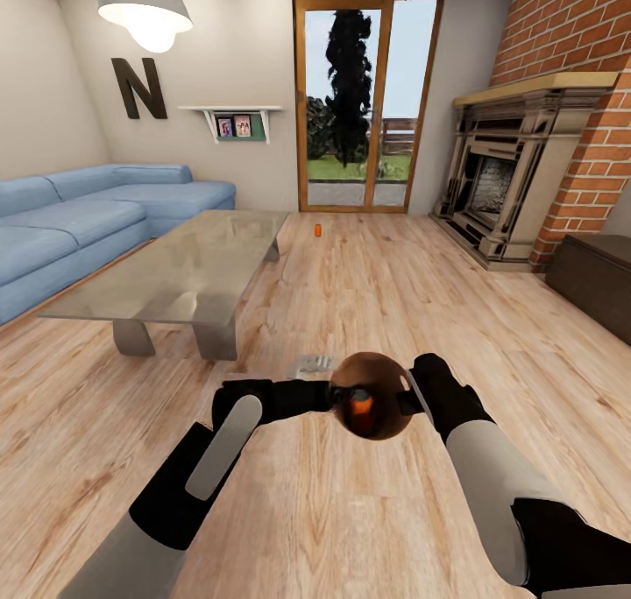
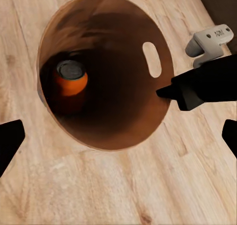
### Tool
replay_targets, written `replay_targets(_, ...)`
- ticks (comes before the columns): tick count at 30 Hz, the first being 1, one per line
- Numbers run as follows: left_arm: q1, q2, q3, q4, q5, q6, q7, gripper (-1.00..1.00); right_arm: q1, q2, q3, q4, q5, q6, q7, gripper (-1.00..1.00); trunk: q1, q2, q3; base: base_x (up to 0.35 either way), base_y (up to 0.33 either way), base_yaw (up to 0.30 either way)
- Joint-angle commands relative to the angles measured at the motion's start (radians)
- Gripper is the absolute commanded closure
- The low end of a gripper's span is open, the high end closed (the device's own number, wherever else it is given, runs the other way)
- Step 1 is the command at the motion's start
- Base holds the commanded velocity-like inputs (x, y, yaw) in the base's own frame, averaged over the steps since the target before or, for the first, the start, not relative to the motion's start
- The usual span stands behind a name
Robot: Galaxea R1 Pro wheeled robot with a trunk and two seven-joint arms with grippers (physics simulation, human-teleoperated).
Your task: Put the three can of soda from the living room inside the tash can in the kitchen.
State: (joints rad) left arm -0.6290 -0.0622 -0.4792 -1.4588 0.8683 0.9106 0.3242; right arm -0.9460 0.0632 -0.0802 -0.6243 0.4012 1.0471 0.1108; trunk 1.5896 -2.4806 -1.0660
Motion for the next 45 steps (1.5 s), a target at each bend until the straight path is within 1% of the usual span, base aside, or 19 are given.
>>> replay_targets(1, 0.0, 0.01, 0.0, -0.006, 0.001, 0.0, 0.0, -1.0, 0.0, 0.0, 0.0, -0.001, -0.016, 0.0, 0.003, 1.0, 0.0, 0.0, 0.0, 0.0, 0.0, 0.0)
replay_targets(2, 0.0, 0.031, 0.001, -0.017, 0.001, -0.001, 0.001, -1.0, 0.0, -0.001, -0.001, -0.001, -0.016, 0.0, 0.003, 1.0, 0.0, 0.0, 0.0, 0.0, 0.0, 0.0)
replay_targets(3, 0.0, 0.043, 0.001, -0.022, 0.001, -0.002, 0.002, -1.0, 0.0, -0.002, -0.001, -0.001, -0.016, 0.0, 0.003, 1.0, 0.0, 0.0, 0.0, 0.0, 0.0, 0.0)
replay_targets(4, 0.0, 0.074, 0.001, -0.029, 0.001, -0.003, 0.003, -1.0, 0.0, -0.002, -0.002, -0.002, -0.016, 0.0, 0.003, 1.0, 0.0, 0.0, 0.0, 0.0, 0.0, 0.0)
replay_targets(5, 0.001, 0.09, 0.002, -0.032, 0.001, -0.004, 0.004, -1.0, -0.001, -0.003, -0.002, -0.002, -0.016, 0.0, 0.003, 1.0, 0.0, 0.0, 0.0, 0.0, 0.0, 0.0)
replay_targets(6, 0.001, 0.121, 0.002, -0.035, 0.001, -0.008, 0.004, -1.0, -0.001, -0.003, -0.003, -0.003, -0.016, 0.0, 0.003, 1.0, 0.0, 0.0, 0.0, 0.0, 0.0, 0.0)
replay_targets(10, 0.002, 0.179, 0.002, -0.038, 0.001, -0.034, 0.003, -1.0, -0.001, -0.003, -0.004, -0.006, -0.016, 0.0, 0.003, 1.0, 0.0, 0.0, 0.0, 0.0, 0.0, 0.0)
replay_targets(12, 0.008, 0.238, 0.001, -0.037, 0.001, -0.075, 0.003, -1.0, -0.001, -0.003, -0.004, -0.008, -0.016, 0.0, 0.003, 1.0, 0.0, 0.0, 0.0, 0.0, 0.0, 0.0)
replay_targets(13, 0.01, 0.251, 0.001, -0.037, 0.001, -0.085, 0.002, -1.0, -0.001, -0.003, -0.004, -0.008, -0.016, 0.0, 0.003, 1.0, 0.0, 0.0, 0.0, 0.0, 0.0, 0.0)
replay_targets(15, 0.015, 0.293, 0.001, -0.035, 0.001, -0.121, 0.002, -1.0, -0.002, -0.003, -0.004, -0.009, -0.016, 0.0, 0.003, 1.0, 0.0, 0.0, 0.0, 0.0, 0.0, 0.0)
replay_targets(19, 0.025, 0.325, 0.0, -0.035, 0.001, -0.141, 0.0, -1.0, -0.002, -0.005, -0.005, -0.009, -0.015, 0.0, 0.003, 1.0, 0.0, 0.0, 0.0, 0.0, 0.0, 0.0)
replay_targets(25, 0.076, 0.338, -0.002, -0.042, 0.001, -0.157, -0.001, -1.0, -0.001, -0.013, -0.008, -0.012, -0.015, 0.0, 0.003, 1.0, 0.0, 0.0, 0.0, 0.0, 0.0, 0.0)
replay_targets(30, 0.104, 0.341, -0.007, -0.024, -0.004, -0.229, 0.002, -1.0, 0.0, -0.027, -0.01, -0.014, -0.015, 0.0, 0.003, 1.0, 0.0, 0.0, 0.0, 0.0, 0.0, 0.0)
replay_targets(33, 0.109, 0.342, -0.009, -0.003, -0.042, -0.256, 0.002, -1.0, 0.009, -0.035, -0.011, -0.026, -0.016, 0.0, 0.003, 1.0, 0.0, 0.0, 0.0, 0.0, 0.0, 0.0)
replay_targets(36, 0.121, 0.334, -0.01, 0.032, -0.14, -0.271, 0.002, -1.0, 0.047, -0.036, -0.012, -0.087, -0.017, 0.0, 0.003, 1.0, 0.0, 0.0, 0.0, 0.0, 0.0, 0.0)
replay_targets(38, 0.124, 0.333, -0.011, 0.04, -0.16, -0.272, 0.002, -1.0, 0.064, -0.035, -0.012, -0.126, -0.017, 0.0, 0.003, 1.0, 0.0, 0.0, 0.0, 0.0, 0.0, 0.0)
replay_targets(40, 0.128, 0.331, -0.011, 0.048, -0.181, -0.275, 0.002, -1.0, 0.115, -0.032, -0.011, -0.219, -0.018, 0.0, 0.003, 1.0, 0.0, 0.0, 0.0, 0.0, 0.0, 0.0)
replay_targets(41, 0.132, 0.331, -0.012, 0.05, -0.188, -0.276, 0.002, -1.0, 0.158, -0.031, -0.011, -0.284, -0.019, 0.0, 0.003, 1.0, 0.0, 0.0, 0.0, 0.0, 0.0, 0.0)
replay_targets(45, 0.135, 0.331, -0.012, 0.051, -0.193, -0.277, 0.002, -1.0, 0.214, -0.029, -0.009, -0.36, -0.023, 0.0, 0.009, 1.0, 0.0, 0.0, 0.0, 0.0, 0.0, 0.0)
